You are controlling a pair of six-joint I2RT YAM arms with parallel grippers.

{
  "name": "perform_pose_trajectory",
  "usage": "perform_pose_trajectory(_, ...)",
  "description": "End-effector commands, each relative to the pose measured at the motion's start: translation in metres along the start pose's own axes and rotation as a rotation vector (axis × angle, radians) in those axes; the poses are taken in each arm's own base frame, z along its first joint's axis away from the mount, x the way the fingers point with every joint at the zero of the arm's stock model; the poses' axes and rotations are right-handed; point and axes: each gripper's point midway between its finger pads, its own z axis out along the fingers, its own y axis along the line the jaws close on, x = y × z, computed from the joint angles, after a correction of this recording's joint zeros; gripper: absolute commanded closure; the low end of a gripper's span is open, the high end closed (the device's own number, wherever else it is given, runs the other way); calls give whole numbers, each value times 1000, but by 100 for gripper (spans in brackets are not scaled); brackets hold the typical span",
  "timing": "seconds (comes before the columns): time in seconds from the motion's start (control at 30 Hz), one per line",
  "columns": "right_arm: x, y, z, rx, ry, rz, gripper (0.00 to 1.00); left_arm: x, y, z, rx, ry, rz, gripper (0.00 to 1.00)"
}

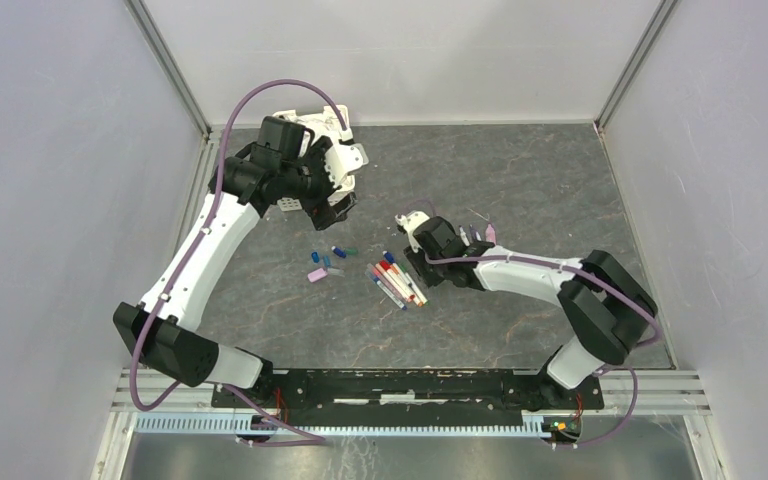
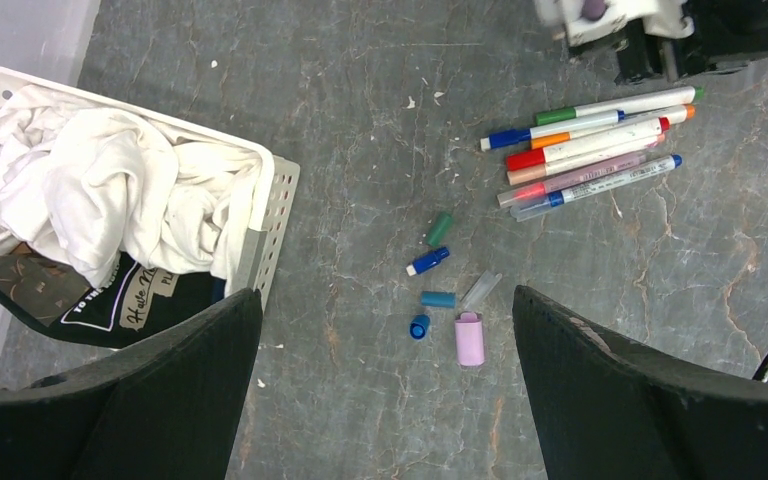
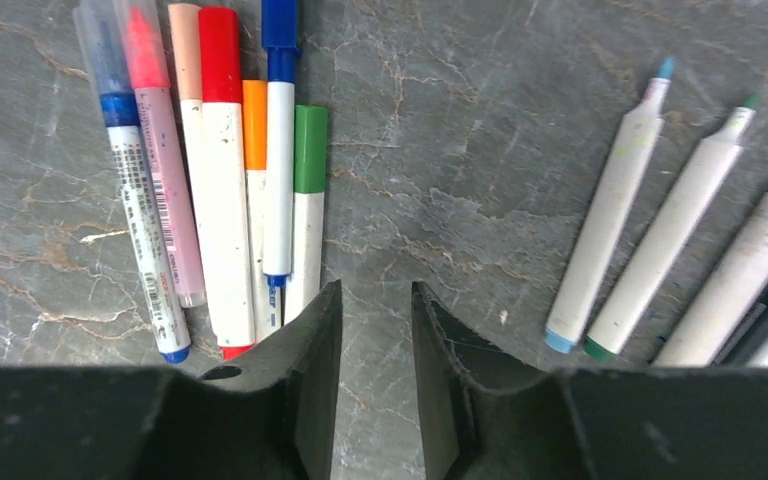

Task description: Open the pen caps

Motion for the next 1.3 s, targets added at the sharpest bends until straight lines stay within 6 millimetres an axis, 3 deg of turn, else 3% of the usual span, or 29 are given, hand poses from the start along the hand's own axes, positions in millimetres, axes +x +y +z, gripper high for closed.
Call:
perform_pose_trajectory(0.0,-12,-3,-20,37,-79,30,60,-1,-3,0,21,-19,29,0)
perform_pose_trajectory(0.1,-15,3,-24,-2,-117,42,53,3,-3,1,16,-6,26,0)
perform_pose_trajectory(0.33,-12,19,-19,-45,-96,15,54,7,-4,0,10,12,10,0)
perform_pose_trajectory(0.8,21,18,9,-29,4,-12,58,9,-5,-1,13,18,12,0)
perform_pose_trajectory(1.1,27,2,11,4,21,-7,74,11,-11,1,49,19,23,0)
perform_pose_trajectory(1.27,16,-2,7,-37,15,-17,91,20,-23,10,124,30,44,0)
